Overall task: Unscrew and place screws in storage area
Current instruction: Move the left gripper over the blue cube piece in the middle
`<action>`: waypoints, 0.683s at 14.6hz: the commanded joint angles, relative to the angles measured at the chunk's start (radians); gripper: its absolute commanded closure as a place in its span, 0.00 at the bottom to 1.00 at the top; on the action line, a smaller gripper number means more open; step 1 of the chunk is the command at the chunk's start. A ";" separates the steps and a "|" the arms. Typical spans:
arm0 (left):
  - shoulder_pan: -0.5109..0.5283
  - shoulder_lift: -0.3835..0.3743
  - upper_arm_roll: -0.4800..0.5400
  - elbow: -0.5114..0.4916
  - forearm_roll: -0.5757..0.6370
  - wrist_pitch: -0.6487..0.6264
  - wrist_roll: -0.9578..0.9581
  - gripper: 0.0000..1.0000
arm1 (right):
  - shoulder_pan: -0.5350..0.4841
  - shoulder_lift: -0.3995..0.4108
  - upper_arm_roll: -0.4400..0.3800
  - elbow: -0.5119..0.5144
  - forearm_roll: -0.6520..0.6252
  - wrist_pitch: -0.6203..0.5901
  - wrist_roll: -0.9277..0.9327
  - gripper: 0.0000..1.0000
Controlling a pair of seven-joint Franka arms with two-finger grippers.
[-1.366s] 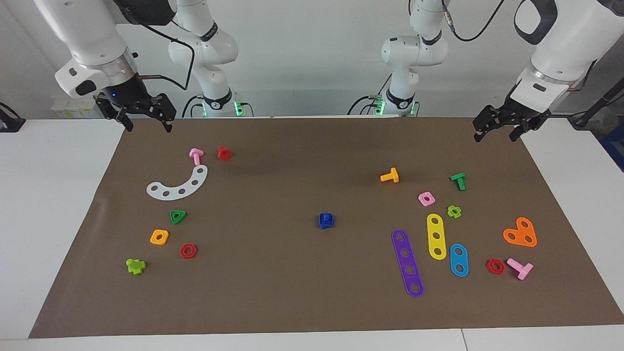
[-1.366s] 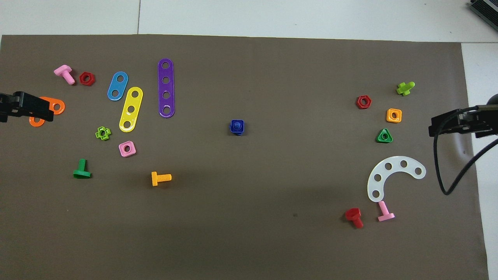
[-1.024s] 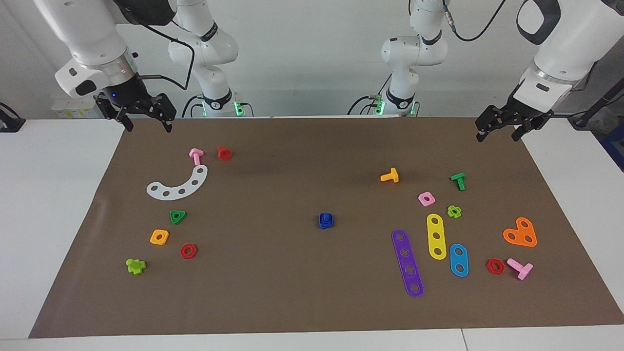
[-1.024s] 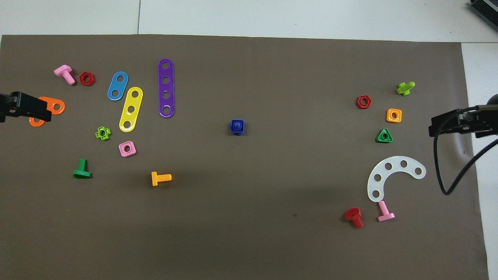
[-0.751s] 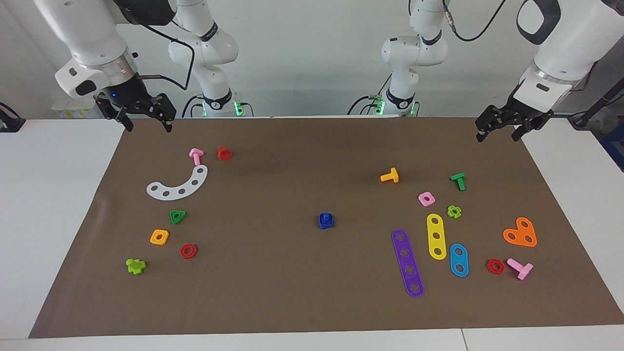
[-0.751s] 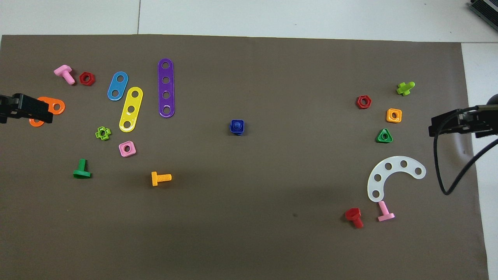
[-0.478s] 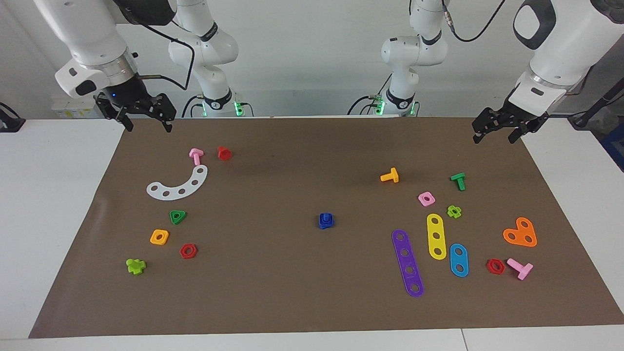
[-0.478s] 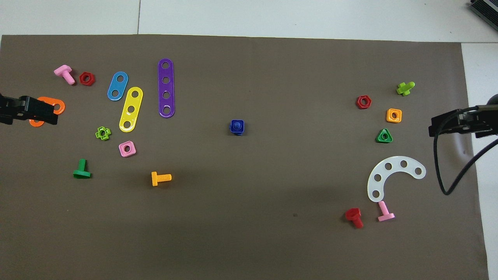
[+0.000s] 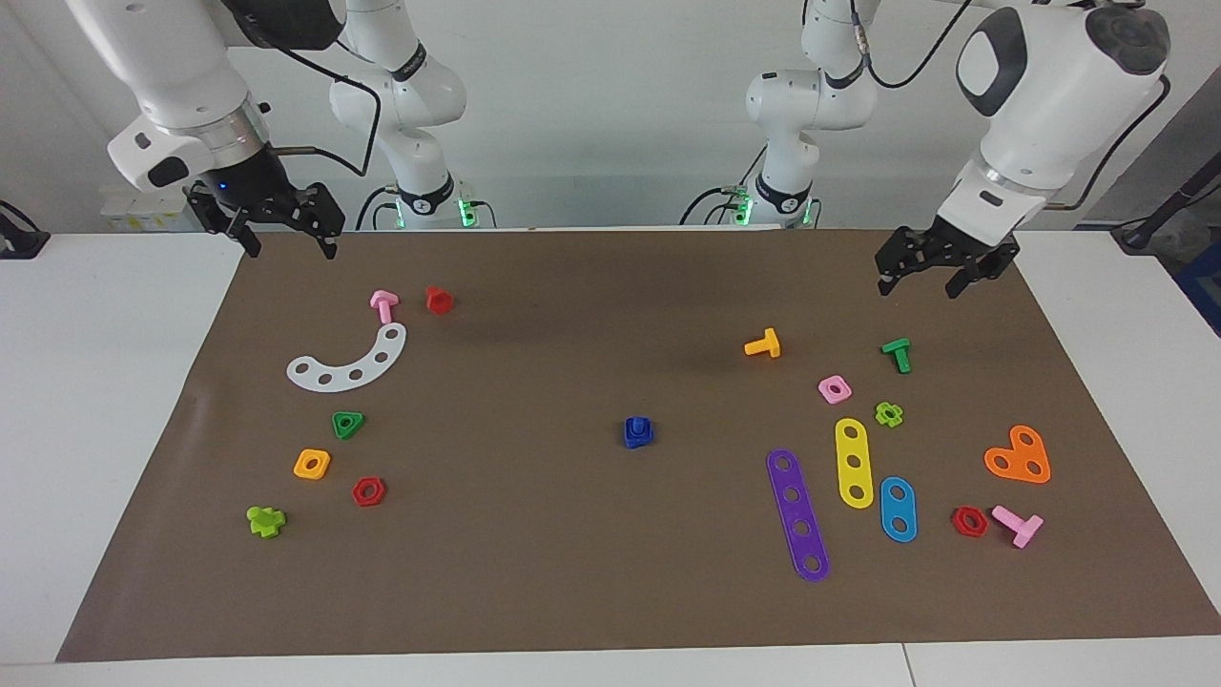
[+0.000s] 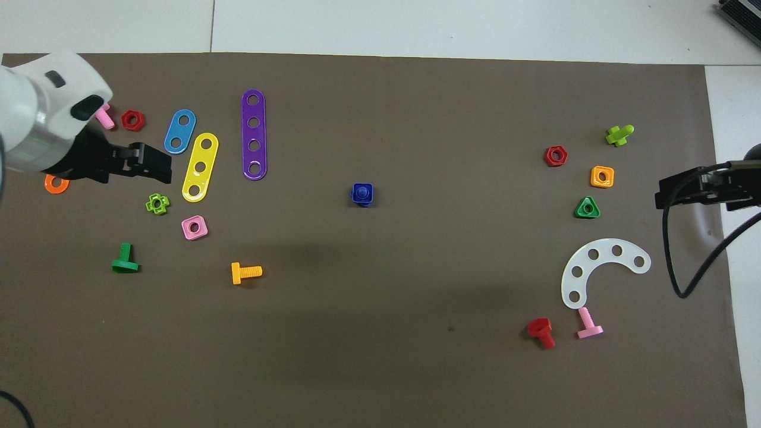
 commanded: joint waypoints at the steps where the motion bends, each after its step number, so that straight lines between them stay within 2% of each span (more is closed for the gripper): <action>1: -0.095 0.064 0.014 0.006 -0.008 0.076 -0.109 0.01 | -0.006 -0.009 0.004 -0.010 -0.001 -0.008 -0.028 0.00; 5: -0.202 0.153 0.012 0.018 -0.016 0.212 -0.256 0.01 | -0.006 -0.009 0.004 -0.010 -0.001 -0.008 -0.028 0.00; 10: -0.311 0.341 0.017 0.116 -0.021 0.317 -0.402 0.05 | -0.006 -0.009 0.004 -0.010 -0.001 -0.008 -0.028 0.00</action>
